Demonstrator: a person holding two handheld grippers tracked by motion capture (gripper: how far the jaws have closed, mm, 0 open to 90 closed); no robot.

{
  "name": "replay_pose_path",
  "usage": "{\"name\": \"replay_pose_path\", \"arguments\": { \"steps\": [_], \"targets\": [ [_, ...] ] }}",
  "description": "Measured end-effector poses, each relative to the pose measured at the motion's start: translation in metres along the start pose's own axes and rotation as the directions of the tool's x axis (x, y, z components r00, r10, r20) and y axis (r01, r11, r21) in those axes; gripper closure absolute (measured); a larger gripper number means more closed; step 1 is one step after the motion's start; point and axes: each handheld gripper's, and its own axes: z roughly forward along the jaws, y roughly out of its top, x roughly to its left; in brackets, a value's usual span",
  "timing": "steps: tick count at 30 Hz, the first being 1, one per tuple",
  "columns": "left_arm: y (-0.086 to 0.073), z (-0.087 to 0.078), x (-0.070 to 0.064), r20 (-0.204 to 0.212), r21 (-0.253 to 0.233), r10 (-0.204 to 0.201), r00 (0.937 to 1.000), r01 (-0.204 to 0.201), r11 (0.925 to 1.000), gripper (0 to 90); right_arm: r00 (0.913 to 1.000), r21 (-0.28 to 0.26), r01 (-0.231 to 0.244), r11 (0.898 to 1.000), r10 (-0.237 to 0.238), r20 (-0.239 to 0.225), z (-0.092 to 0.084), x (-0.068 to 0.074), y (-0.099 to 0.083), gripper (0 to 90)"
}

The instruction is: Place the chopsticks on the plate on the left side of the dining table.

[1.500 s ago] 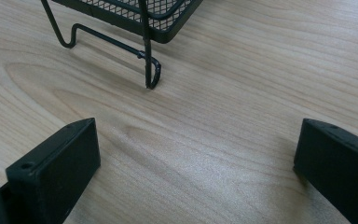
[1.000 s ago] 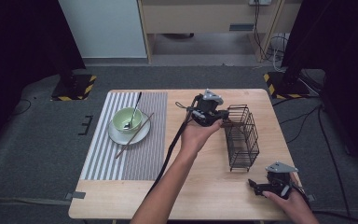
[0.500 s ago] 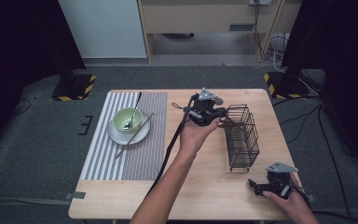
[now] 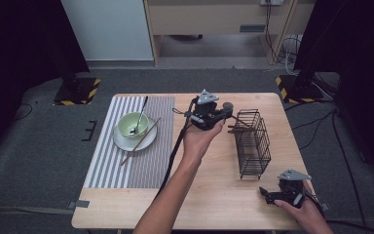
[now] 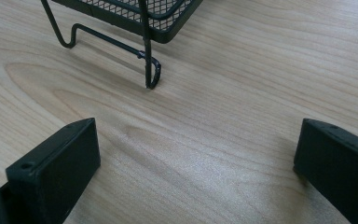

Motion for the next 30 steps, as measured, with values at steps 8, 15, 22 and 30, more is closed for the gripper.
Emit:
{"name": "replay_pose_path", "arguments": {
  "steps": [8,15,22,30],
  "targets": [
    [0.001,-0.011,0.009,0.0,-0.066,-0.03,0.9996,0.03,0.9974,83.8,1.0,0.0,0.0,1.0,0.0,0.0,0.0,0.0,0.0,0.4],
    [0.002,-0.019,0.014,0.017,-0.105,-0.048,0.9987,0.05,0.9933,83.8,1.0,0.0,0.0,1.0,0.0,0.0,0.0,0.0,0.0,0.3],
    [0.004,-0.024,0.015,0.035,-0.144,-0.051,0.9981,0.056,0.988,83.8,1.0,0.001,0.002,1.0,-0.002,0.0,0.0,0.0,0.0,0.3],
    [0.005,-0.029,0.017,0.073,-0.224,-0.075,0.9945,0.09,0.9705,83.8,1.0,0.001,0.002,1.0,-0.002,0.0,0.0,0.0,0.0,0.4]
  ]
}}
